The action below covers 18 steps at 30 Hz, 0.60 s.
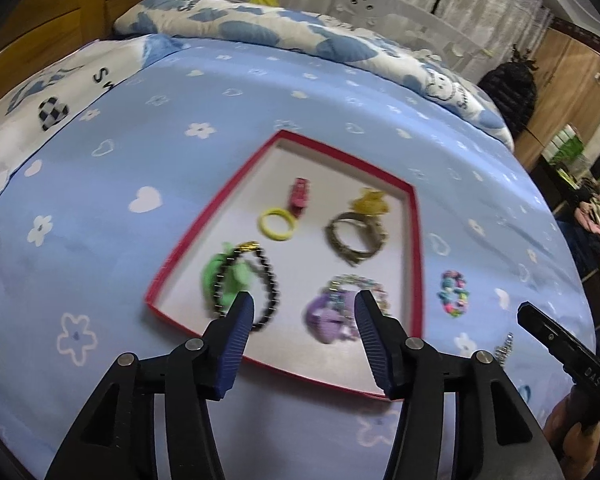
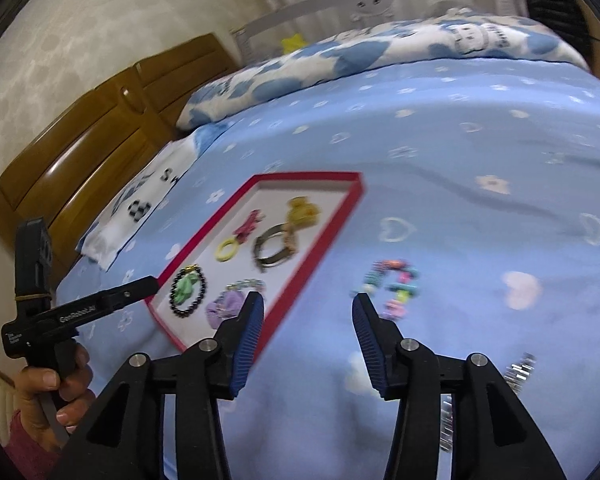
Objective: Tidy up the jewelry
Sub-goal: 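Move both open tools over the colorful bracelet and silver chain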
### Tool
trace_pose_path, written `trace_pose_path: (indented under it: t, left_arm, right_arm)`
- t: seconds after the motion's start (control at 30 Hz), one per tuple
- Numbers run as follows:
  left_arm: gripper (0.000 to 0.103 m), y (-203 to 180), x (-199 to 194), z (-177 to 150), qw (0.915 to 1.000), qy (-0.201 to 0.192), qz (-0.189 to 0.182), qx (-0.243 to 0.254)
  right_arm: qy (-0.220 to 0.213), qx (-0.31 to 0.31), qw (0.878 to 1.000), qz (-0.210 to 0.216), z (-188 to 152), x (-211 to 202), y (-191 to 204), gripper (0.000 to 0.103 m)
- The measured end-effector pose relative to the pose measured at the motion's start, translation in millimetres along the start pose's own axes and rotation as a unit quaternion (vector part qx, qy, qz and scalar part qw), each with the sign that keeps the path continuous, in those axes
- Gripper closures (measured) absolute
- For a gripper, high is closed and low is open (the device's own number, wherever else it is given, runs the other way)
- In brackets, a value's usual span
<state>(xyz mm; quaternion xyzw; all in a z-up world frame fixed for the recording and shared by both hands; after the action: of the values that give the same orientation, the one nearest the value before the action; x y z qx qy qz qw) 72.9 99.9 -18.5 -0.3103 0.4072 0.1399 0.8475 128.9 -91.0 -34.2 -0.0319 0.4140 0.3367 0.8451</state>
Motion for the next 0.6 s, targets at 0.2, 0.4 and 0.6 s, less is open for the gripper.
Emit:
trace_pose_path:
  t: [0.2, 0.4, 0.6]
  left_arm:
    - [0.046, -23.3, -5.7, -13.3, 0.9993, 0.009, -0.023, 0.028]
    - [0.044, -45.1, -2.4, -25.7, 0.9975, 0.024, -0.037, 0.055]
    - [0.04, -66.8, 1.2, -32.3, 0.9953, 0.031, -0.046, 0.079]
  right_arm:
    - [-0.02, 0.017, 0.999, -0.04, -13.9, -35.4, -22.4, 0.048]
    - [-0.03, 0.035, 0.996, -0.072, -27.4, -60.3, -42.1, 0.043]
    - [-0.033, 0.049, 0.994, -0.092, -42.3, -76.7, -54.8, 0.041]
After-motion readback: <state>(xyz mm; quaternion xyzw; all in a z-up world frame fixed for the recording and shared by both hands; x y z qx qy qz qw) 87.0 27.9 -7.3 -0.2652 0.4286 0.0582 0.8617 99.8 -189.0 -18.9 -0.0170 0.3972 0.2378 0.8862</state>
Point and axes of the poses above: each gripper's, at about its wrist camera, not at the fingertips, and x roughly the way its jaws point, y to its left, z to its top, the point moved 2 cm from there along x, roughly the way its jaws point, and after that the axes turned 14 degrees about -x, right-handed, at the moved point
